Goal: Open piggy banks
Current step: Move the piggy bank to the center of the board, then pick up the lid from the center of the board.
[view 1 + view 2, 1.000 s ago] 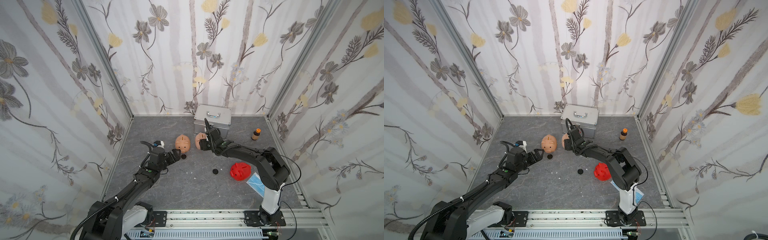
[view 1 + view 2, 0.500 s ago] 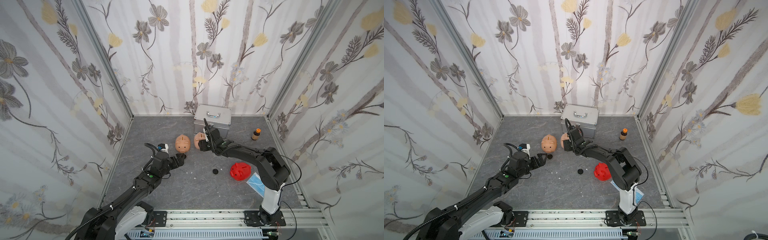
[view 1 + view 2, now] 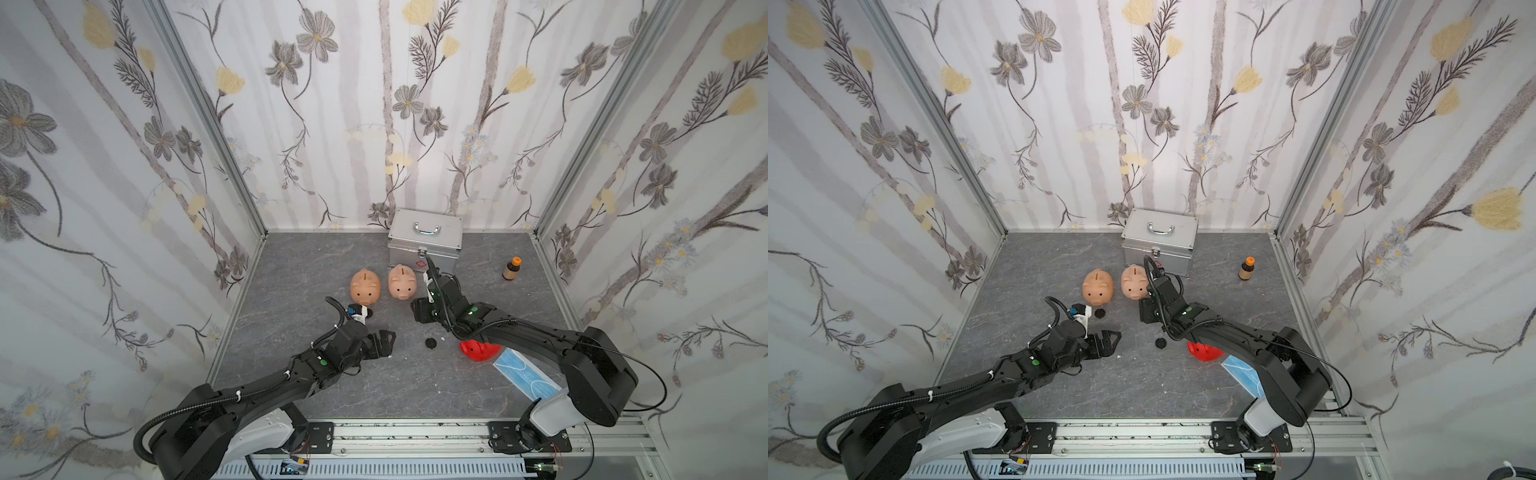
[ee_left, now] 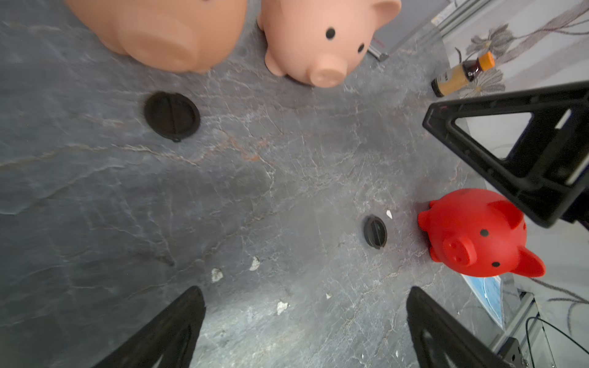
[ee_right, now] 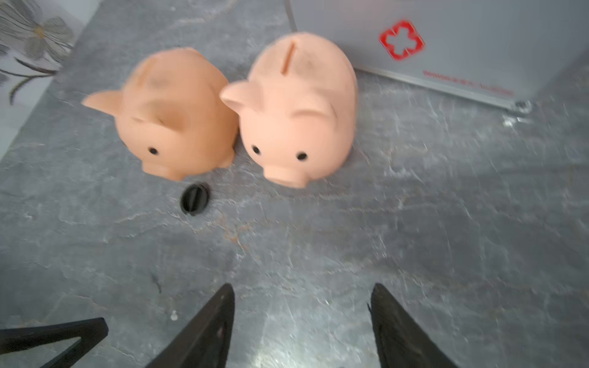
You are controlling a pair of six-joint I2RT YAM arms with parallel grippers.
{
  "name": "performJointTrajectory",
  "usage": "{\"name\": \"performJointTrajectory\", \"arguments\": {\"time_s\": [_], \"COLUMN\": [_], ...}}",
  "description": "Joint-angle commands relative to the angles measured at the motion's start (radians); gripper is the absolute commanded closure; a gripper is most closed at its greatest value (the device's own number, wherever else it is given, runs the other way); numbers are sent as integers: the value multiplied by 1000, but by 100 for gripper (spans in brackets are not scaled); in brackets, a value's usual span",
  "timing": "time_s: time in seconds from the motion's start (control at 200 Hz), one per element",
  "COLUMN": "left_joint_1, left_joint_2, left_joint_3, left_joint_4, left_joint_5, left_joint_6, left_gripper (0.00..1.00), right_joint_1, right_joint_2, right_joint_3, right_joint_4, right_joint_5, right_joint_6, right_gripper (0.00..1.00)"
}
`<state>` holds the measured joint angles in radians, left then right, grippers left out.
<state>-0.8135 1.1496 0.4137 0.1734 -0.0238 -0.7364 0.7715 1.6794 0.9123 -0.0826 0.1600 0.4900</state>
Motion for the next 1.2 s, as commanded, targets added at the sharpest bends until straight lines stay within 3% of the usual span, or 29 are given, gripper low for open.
{"name": "performJointTrajectory", "arguments": {"time_s": [0.0,0.165,0.455,0.824,1.194], "left_joint_1": [-31,-52,-75,-82,-82], "left_joint_2": [97,246,371,419,433], "left_joint_3": [16,56,108,116,125], "left_joint_4": [149,253,284,311,309], "left_joint_5": [17,57,59,44,48], "left_joint_6": [-37,-57,-67,-79,-80], "left_gripper": [0,0,0,0,0], "right_joint_1": [35,36,39,38,36], "right_joint_2": [-33,-51,12,88,118], "right_joint_3": [-47,-72,-54,-17,0], "right_joint_4": [-75,-195,-243,-220,-244], "right_joint_5": [3,-29,-85,-85,-42], "right_joint_6": [82,114,116,115,120], "right_gripper": [35,45,66,78,82]}}
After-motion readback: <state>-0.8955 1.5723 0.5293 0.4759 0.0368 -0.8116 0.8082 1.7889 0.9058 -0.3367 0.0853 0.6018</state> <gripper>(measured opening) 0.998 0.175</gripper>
